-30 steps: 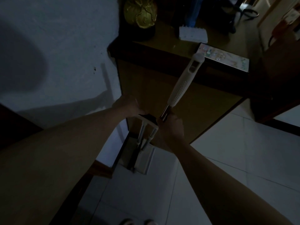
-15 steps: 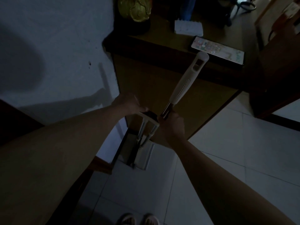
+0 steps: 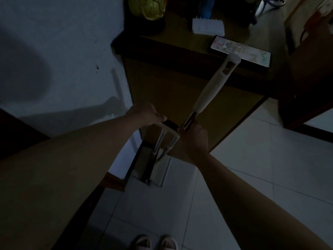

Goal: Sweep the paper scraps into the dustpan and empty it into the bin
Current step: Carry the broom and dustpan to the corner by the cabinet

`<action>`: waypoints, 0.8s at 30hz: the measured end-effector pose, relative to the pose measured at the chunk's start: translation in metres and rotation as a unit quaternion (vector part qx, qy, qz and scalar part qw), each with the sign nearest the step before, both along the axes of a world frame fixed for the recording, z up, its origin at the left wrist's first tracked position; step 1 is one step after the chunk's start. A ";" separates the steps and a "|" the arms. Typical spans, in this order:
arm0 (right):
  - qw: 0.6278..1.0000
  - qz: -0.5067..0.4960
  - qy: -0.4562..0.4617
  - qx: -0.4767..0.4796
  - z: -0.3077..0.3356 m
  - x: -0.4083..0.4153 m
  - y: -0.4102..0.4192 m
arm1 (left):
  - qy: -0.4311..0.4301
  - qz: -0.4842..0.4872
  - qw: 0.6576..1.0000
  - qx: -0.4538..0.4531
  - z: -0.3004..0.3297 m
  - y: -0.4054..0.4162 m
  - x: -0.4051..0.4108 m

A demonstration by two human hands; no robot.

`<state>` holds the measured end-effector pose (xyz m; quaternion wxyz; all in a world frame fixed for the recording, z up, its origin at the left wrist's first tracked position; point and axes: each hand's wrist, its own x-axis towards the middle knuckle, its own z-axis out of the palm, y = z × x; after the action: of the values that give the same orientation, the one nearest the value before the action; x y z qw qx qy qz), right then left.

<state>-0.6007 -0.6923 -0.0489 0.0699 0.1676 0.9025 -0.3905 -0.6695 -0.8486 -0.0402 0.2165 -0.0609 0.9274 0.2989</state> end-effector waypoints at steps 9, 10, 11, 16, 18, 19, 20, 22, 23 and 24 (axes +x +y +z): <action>1.000 0.000 -0.008 0.000 0.004 0.000 0.010 | 0.004 0.004 1.000 0.015 0.003 0.008 0.002; 1.000 -0.002 -0.007 -0.001 0.004 0.000 0.011 | 0.004 0.003 1.000 0.014 0.004 0.010 0.002; 1.000 -0.004 -0.008 -0.001 0.003 0.001 0.012 | 0.003 0.002 1.000 0.011 0.005 0.012 0.003; 1.000 -0.016 -0.024 -0.001 0.002 0.006 0.019 | 0.012 0.000 1.000 -0.010 0.007 0.017 0.007; 0.999 -0.019 -0.027 -0.004 0.002 0.007 0.021 | 0.013 -0.005 1.000 -0.017 0.008 0.018 0.008; 0.999 -0.020 -0.029 -0.003 0.002 0.008 0.021 | 0.015 -0.008 1.000 -0.023 0.009 0.019 0.009; 0.999 -0.020 -0.032 0.001 0.002 0.009 0.021 | 0.016 -0.008 0.999 -0.027 0.009 0.019 0.010; 0.999 -0.017 -0.036 0.011 0.003 0.011 0.022 | 0.025 -0.009 0.999 -0.035 0.011 0.020 0.012; 0.999 -0.014 -0.037 0.014 0.004 0.012 0.023 | 0.031 -0.011 0.999 -0.040 0.012 0.020 0.014; 0.999 -0.011 -0.038 0.016 0.005 0.013 0.023 | 0.035 -0.010 0.998 -0.044 0.014 0.019 0.015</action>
<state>-0.5874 -0.6691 -0.0441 0.0975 0.1932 0.9034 -0.3702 -0.6544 -0.8292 -0.0264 0.1838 -0.0507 0.9472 0.2578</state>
